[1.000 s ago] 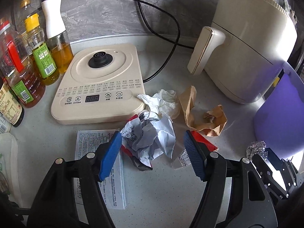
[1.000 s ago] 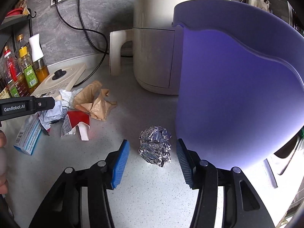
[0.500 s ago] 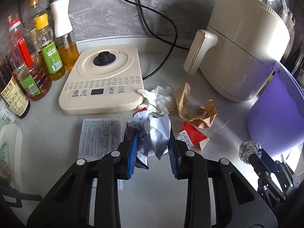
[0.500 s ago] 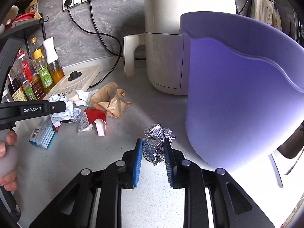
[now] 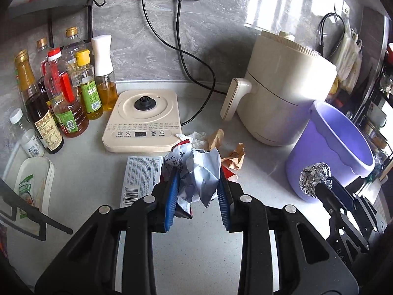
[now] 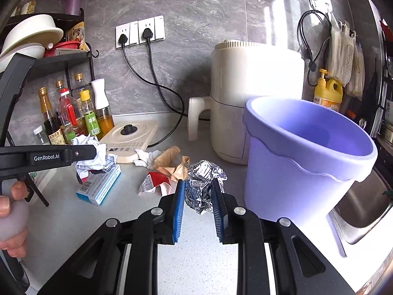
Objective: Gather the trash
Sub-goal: 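Carry the silver paper and foil ball over the lavender bucket and open both tools, then move both open tools back to the counter toward the blue-and-white box, then grasp the blue-and-white box with the left tool while the right tool grasps the brown paper, then carry the box and brown paper to the bucket and open both tools over it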
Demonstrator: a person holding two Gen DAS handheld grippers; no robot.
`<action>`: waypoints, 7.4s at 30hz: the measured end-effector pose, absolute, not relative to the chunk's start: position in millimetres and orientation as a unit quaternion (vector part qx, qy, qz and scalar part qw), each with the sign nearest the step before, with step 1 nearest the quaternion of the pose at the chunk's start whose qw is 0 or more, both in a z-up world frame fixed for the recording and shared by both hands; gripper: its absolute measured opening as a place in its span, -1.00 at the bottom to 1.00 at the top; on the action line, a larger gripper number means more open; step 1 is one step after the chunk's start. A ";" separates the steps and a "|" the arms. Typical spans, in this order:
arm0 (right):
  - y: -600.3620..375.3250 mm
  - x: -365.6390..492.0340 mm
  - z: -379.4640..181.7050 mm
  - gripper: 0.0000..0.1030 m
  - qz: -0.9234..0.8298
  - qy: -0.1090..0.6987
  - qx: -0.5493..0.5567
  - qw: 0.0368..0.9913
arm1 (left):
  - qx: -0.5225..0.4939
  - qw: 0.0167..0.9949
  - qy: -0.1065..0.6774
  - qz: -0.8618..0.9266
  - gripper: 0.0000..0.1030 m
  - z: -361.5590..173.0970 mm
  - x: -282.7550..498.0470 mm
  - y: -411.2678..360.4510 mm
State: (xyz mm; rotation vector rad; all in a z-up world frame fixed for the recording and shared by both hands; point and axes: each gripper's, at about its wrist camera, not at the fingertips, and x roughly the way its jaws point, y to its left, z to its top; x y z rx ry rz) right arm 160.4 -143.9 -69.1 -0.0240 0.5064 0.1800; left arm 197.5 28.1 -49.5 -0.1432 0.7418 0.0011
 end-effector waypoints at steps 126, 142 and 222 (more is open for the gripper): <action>-87.2 267.4 -67.1 0.57 0.241 0.401 -0.045 0.883 | -0.132 0.903 0.404 0.063 0.83 -115.0 220.2 89.2; -73.2 352.0 -129.0 0.84 0.186 0.485 -0.053 0.853 | -0.110 0.879 0.455 0.086 0.32 -173.4 258.8 93.4; -139.0 252.0 -4.9 -0.94 0.232 0.366 -0.009 0.901 | -0.098 0.939 0.329 0.022 0.27 -49.9 159.5 42.4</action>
